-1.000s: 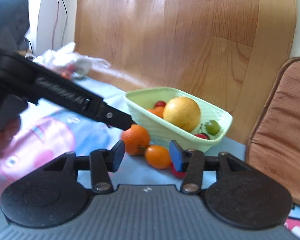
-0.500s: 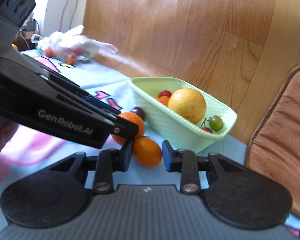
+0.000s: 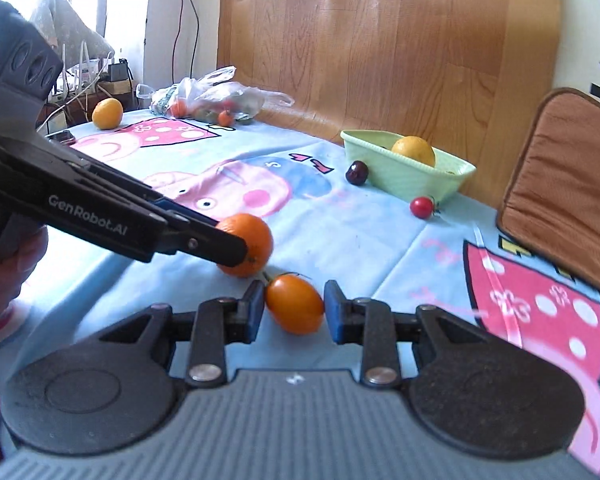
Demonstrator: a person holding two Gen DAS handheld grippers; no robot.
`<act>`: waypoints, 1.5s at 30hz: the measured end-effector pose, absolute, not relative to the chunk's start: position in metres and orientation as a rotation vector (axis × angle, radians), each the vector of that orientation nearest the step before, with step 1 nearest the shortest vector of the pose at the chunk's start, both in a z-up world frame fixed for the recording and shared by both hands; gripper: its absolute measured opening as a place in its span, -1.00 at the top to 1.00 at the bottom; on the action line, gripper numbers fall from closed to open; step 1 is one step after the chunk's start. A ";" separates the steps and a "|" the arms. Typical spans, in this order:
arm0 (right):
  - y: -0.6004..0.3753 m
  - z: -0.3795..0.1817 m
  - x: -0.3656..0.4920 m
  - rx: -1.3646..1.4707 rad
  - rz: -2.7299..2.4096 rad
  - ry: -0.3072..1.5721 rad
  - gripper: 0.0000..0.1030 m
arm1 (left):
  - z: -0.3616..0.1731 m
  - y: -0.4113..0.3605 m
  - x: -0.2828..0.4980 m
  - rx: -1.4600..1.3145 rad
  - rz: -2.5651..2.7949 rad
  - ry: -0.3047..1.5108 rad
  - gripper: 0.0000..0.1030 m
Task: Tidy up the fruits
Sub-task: 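Grasp a mandarin with the left tool while the right grasps an oval orange tomato, then carry the mandarin and oval tomato into the basket and release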
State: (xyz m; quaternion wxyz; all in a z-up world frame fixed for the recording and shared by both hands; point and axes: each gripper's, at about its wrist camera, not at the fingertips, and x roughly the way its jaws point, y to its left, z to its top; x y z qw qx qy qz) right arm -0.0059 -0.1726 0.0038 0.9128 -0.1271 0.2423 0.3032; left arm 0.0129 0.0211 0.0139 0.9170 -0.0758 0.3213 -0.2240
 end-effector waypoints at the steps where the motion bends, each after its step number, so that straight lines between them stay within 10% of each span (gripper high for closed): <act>1: -0.176 0.004 -0.009 -0.248 0.619 0.505 0.32 | 0.014 0.021 0.007 -0.156 -0.463 0.662 0.37; 17: -0.179 -0.007 -0.028 -0.179 0.585 0.539 0.21 | 0.024 0.005 -0.008 -0.064 -0.429 0.618 0.05; 45: -0.187 0.035 0.155 0.050 0.507 0.437 0.27 | 0.065 0.010 0.178 -0.107 -0.387 0.563 0.27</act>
